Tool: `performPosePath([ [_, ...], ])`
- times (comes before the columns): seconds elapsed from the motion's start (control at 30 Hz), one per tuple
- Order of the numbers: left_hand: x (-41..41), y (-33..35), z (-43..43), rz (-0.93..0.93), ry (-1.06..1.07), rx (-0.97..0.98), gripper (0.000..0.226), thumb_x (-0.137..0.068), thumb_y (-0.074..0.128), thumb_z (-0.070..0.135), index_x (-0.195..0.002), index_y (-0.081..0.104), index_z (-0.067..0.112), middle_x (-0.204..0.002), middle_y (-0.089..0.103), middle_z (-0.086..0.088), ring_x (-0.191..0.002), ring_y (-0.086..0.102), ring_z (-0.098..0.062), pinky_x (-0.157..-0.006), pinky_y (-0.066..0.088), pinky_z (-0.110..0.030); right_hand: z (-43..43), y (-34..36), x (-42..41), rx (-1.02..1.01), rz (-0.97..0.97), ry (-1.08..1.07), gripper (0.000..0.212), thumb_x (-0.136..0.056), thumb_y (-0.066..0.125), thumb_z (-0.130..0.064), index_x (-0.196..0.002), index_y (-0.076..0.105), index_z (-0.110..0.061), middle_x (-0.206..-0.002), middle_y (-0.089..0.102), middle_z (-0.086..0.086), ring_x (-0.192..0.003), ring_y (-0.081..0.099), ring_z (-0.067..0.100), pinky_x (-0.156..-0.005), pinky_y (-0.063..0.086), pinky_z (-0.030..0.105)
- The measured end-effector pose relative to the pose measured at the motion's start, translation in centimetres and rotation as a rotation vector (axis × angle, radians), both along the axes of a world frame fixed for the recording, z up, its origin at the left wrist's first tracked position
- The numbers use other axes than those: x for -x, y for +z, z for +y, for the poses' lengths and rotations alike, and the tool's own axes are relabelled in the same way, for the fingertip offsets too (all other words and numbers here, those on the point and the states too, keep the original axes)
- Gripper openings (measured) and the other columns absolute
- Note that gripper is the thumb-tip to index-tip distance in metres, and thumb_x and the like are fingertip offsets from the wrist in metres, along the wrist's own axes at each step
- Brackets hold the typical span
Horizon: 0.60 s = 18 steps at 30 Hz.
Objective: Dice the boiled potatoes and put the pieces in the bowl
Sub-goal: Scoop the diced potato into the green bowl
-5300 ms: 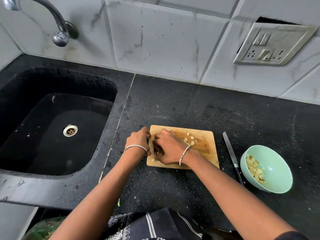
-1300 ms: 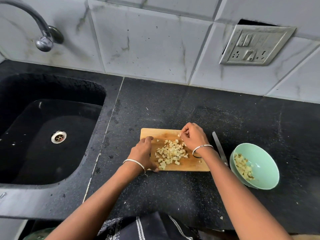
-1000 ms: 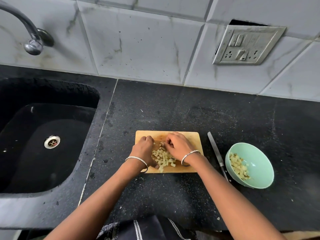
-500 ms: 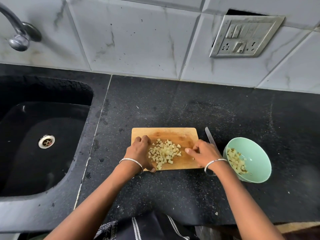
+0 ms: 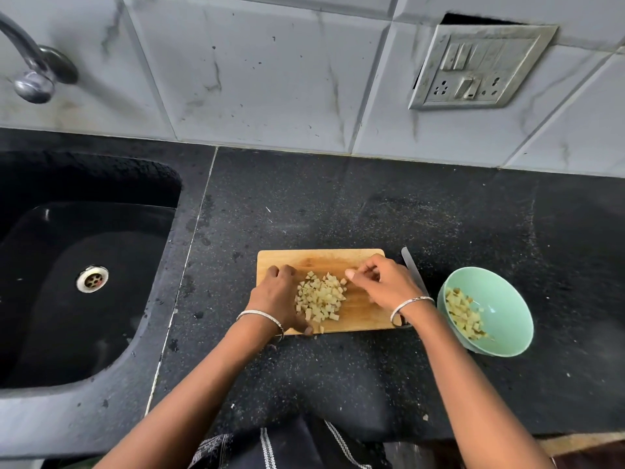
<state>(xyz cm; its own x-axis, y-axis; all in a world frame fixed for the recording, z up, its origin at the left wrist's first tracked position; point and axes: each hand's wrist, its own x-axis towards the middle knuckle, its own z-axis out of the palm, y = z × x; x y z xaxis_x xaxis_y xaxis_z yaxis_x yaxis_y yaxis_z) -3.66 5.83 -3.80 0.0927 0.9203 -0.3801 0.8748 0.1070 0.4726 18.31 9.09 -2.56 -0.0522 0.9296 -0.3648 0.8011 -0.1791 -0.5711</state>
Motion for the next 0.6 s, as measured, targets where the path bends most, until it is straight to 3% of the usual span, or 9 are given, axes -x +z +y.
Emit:
performPosePath([
  [0.13, -1.3, -0.3, -0.4, 0.082, -0.081, -0.012, 0.124, -0.044, 0.094, 0.043, -0.140, 0.023, 0.009, -0.134, 0.032, -0.009, -0.122, 0.046, -0.028, -0.102, 0.042, -0.037, 0.0, 0.4, 0.1, 0.147, -0.209, 0.315, 0.117, -0.042, 0.077, -0.081, -0.137, 0.036, -0.027, -0.128, 0.041, -0.007, -0.118, 0.045, 0.011, -0.104, 0.043, 0.037],
  [0.2, -1.9, -0.7, -0.4, 0.081, -0.093, -0.052, 0.120, -0.048, 0.093, 0.042, -0.139, 0.023, 0.008, -0.133, 0.030, -0.009, -0.122, 0.045, -0.028, -0.102, 0.042, -0.036, -0.6, 0.0, 1.2, 0.121, -0.280, 0.378, 0.135, -0.030, 0.083, -0.077, -0.141, 0.026, -0.026, -0.132, 0.033, -0.004, -0.124, 0.039, 0.016, -0.109, 0.040, 0.042],
  [0.37, -2.2, -1.2, 0.2, 0.007, -0.082, -0.083, 0.109, -0.053, 0.091, 0.039, -0.138, 0.030, 0.009, -0.133, 0.034, -0.008, -0.118, 0.048, -0.027, -0.097, 0.042, -0.034, -1.3, -1.6, 4.1, -0.033, -0.309, 0.403, 0.127, -0.031, 0.096, -0.052, -0.134, 0.029, -0.019, -0.128, 0.033, 0.003, -0.121, 0.043, 0.026, -0.104, 0.042, 0.042],
  [0.6, -1.7, -1.3, 1.1, -0.050, -0.091, -0.052, 0.097, -0.054, 0.091, 0.031, -0.133, 0.038, 0.013, -0.129, 0.041, -0.007, -0.116, 0.048, -0.027, -0.099, 0.043, -0.038, -0.5, -1.7, 4.5, -0.035, -0.273, 0.430, 0.117, -0.042, 0.098, -0.038, -0.137, 0.032, -0.021, -0.132, 0.038, 0.005, -0.125, 0.043, 0.027, -0.106, 0.041, 0.044],
])
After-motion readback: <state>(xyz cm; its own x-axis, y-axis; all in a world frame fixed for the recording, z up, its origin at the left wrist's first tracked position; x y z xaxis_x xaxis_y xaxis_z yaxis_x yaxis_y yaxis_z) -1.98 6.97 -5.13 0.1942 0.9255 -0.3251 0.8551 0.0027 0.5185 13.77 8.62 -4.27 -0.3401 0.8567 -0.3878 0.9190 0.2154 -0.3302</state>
